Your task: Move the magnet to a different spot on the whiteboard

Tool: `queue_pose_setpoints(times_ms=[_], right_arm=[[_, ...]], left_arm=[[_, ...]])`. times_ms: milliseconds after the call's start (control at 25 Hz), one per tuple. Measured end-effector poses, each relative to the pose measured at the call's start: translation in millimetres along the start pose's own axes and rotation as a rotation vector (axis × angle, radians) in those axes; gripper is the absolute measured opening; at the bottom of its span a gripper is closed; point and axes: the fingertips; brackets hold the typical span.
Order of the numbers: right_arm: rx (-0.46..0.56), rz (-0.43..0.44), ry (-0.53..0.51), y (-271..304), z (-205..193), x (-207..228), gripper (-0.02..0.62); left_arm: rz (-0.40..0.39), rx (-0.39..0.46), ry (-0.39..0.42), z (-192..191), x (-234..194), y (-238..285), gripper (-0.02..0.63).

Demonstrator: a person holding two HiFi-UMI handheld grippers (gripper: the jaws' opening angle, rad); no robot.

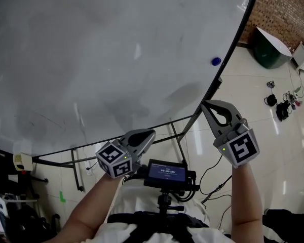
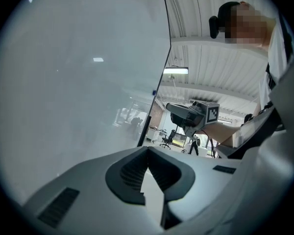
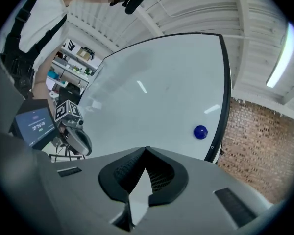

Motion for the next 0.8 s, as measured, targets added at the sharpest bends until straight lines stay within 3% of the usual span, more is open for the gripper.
queue_pose_setpoints(times_ms=[360, 800], right_arm=[[-0.049, -0.023, -0.162, 10, 6, 24, 0.029], [-0.094, -0.133, -0.383, 10, 21, 65, 0.031]], left_arm=[[-0.004, 0.001, 0.003, 5, -9, 13, 0.035], [0.000, -0.007, 0.001, 11, -19, 29, 0.035]])
Point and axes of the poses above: the fingertips, and each gripper's own axes: y forward along the fingers, x to its right, z out of its top, and after that the axes turned 11 degrees about -x, right-handed
